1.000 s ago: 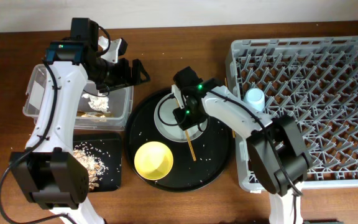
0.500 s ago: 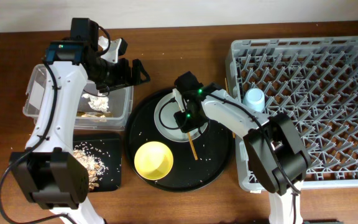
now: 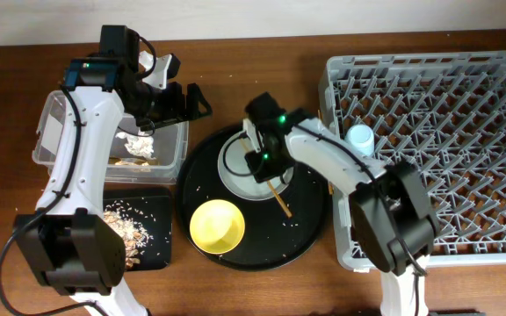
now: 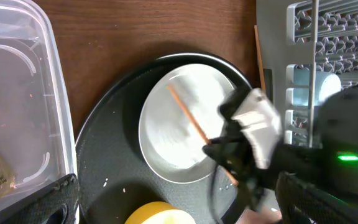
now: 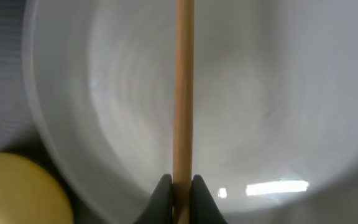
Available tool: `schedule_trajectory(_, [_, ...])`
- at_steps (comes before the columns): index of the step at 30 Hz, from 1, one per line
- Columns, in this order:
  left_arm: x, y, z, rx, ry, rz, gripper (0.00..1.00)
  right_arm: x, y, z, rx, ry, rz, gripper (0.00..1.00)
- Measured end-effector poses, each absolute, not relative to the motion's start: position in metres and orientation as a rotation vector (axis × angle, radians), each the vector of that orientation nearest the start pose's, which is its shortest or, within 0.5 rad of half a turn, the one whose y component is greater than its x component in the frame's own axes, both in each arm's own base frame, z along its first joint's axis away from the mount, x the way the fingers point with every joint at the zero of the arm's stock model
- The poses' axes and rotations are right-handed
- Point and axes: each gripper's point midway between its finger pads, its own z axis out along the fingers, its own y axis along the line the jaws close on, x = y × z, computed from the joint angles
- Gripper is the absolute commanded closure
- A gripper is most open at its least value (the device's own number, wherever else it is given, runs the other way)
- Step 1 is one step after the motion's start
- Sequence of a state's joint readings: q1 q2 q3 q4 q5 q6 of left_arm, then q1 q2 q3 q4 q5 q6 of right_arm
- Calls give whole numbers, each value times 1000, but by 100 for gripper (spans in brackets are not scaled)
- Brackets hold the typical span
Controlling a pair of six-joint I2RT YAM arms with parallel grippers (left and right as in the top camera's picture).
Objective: Sort waste into correct bins and load items into the dishwasher rack
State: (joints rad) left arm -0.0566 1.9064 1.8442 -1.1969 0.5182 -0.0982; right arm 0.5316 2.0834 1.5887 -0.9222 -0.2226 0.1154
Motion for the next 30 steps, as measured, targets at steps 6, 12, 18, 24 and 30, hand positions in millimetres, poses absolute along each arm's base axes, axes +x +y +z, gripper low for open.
schedule_trajectory(6, [418, -109, 195, 57, 2776, -767, 0, 385, 205, 121, -537, 2923, 379, 96])
schedule_trajectory(12, [418, -109, 195, 57, 2776, -767, 0, 412, 117, 168, -364, 2889, 200, 96])
schedule_trajectory(18, [418, -109, 195, 57, 2776, -767, 0, 419, 44, 166, -180, 2927, 99, 96])
schedule_trajectory(24, [418, -109, 195, 57, 2776, -767, 0, 420, -6, 166, -49, 2933, 49, 96])
schedule_trajectory(30, [418, -109, 195, 57, 2776, -767, 0, 420, -35, 162, 20, 2943, -43, 95])
